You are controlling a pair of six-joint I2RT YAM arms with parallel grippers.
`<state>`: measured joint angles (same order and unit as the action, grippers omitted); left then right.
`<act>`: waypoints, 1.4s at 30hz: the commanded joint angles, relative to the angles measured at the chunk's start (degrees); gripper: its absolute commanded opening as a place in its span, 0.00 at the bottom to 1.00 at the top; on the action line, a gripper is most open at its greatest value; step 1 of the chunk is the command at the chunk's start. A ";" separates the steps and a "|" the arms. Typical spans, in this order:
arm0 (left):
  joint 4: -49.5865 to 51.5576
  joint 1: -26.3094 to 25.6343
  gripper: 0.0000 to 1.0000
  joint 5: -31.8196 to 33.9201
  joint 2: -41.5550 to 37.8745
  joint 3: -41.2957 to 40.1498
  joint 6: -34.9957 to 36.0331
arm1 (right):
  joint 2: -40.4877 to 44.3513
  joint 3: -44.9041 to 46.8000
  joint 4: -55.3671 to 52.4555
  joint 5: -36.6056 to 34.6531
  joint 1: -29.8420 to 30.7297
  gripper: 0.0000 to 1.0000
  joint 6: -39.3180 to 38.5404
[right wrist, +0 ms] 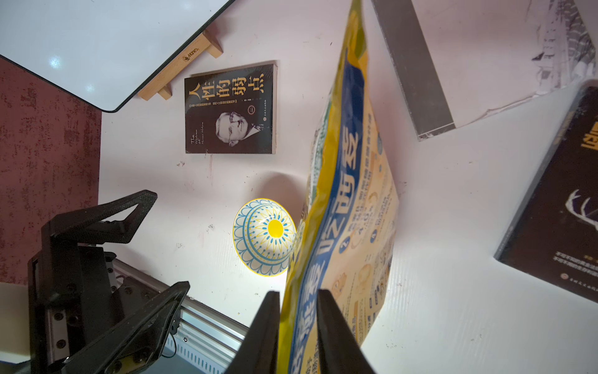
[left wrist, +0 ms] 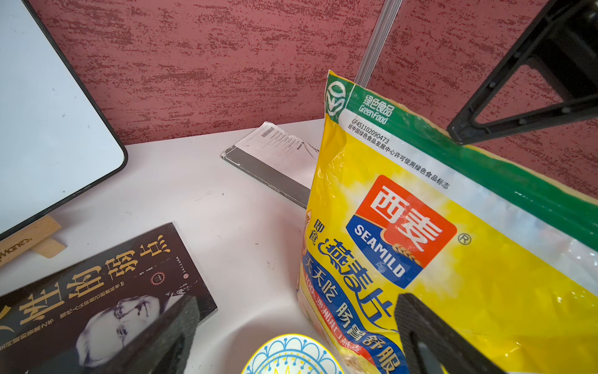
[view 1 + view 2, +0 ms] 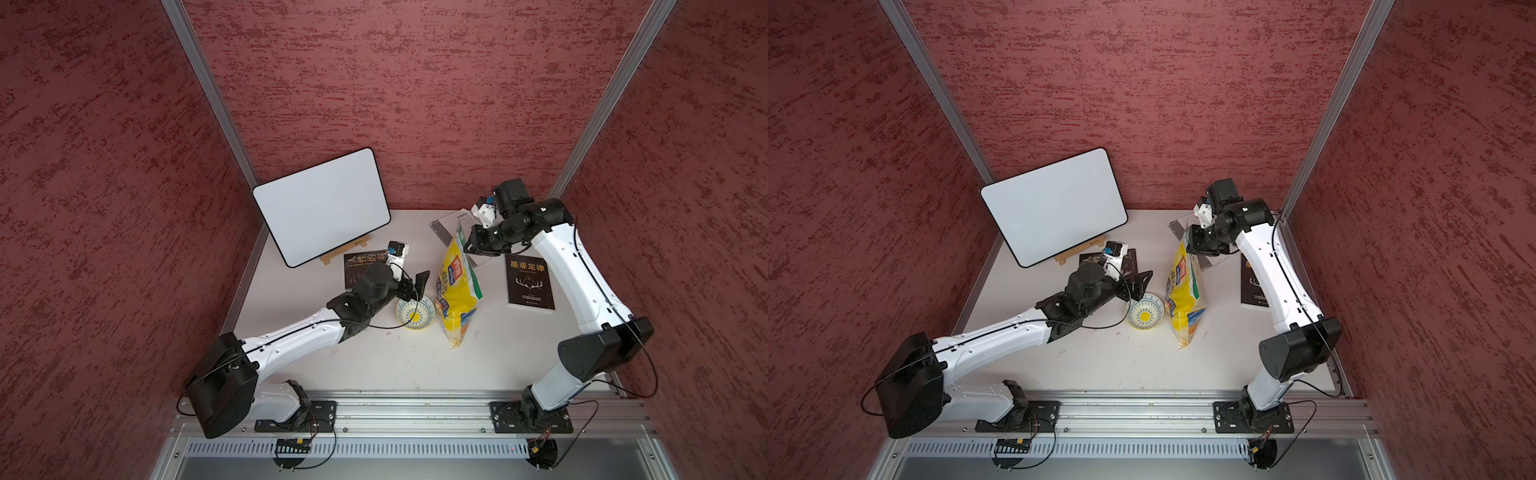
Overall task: Pour the oats into the breakfast bowl
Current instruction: Open the oats bag at the center of the board.
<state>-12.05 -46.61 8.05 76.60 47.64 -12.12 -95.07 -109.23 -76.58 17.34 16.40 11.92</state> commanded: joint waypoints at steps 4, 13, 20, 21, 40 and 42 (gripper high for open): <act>-1.39 -0.28 1.00 0.91 0.47 1.01 0.68 | -0.09 -1.20 -1.01 -1.58 0.31 0.15 -0.28; -1.31 -0.41 1.00 0.49 0.49 1.42 0.73 | 2.23 0.15 0.84 0.59 -0.46 0.14 -0.18; -1.13 -0.40 1.00 0.65 0.39 1.32 0.86 | 2.74 0.98 1.38 2.55 -1.54 0.20 0.04; -1.18 -0.40 1.00 0.65 0.35 1.32 0.82 | 2.62 0.89 1.13 2.08 -1.55 0.19 -0.04; -1.16 -0.50 1.00 0.91 0.54 1.38 0.95 | 1.78 1.10 -0.07 1.44 -1.47 0.19 -0.52; -1.18 -0.50 1.00 0.87 0.65 1.38 0.93 | 2.05 1.05 -0.06 1.38 -1.52 0.17 -0.50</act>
<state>-12.05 -46.63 8.08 76.60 47.64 -11.97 -93.82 -108.27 -76.44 19.73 15.20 11.53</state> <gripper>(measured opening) 0.998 0.174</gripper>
